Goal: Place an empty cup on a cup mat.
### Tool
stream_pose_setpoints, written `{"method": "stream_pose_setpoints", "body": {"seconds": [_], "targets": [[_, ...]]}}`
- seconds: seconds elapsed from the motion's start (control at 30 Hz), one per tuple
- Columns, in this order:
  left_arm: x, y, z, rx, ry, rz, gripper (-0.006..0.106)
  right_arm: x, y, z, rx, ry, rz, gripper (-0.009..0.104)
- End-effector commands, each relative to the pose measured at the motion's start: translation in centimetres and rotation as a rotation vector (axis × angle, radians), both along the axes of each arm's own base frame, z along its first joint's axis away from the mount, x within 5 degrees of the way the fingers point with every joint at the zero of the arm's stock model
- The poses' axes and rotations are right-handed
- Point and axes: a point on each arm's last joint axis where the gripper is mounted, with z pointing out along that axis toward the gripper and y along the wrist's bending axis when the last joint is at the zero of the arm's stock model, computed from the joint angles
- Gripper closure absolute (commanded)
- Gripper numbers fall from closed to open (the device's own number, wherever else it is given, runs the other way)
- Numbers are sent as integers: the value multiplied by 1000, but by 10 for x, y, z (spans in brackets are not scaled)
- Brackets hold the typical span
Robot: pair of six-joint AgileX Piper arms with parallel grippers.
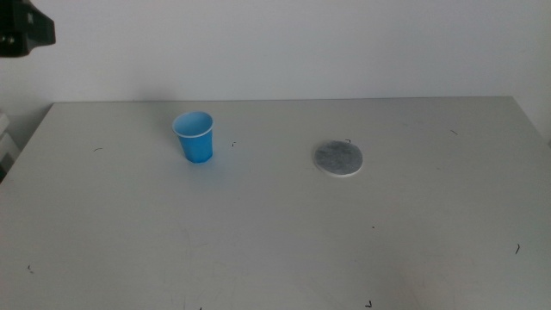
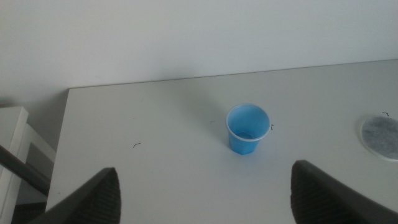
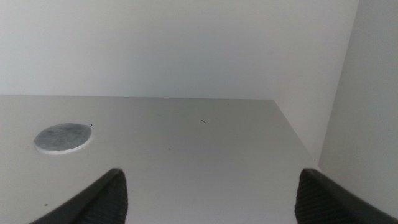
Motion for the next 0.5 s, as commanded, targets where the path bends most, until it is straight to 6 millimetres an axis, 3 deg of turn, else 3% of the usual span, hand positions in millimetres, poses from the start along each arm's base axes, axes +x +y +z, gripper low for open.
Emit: {"method": "stream_pose_setpoints", "body": {"seconds": [0.0,0.27,0.47], "targets": [[5,-2,28,-31,-61,0,-4,-2,0,11,-23,-108,2,1],[43,-8,47,-58,-18,-17,-4,-2,0,11,-23,-108,2,1],[74,-11,29,-54,98,-21,-4,-2,0,11,-23,-108,2,1]]}}
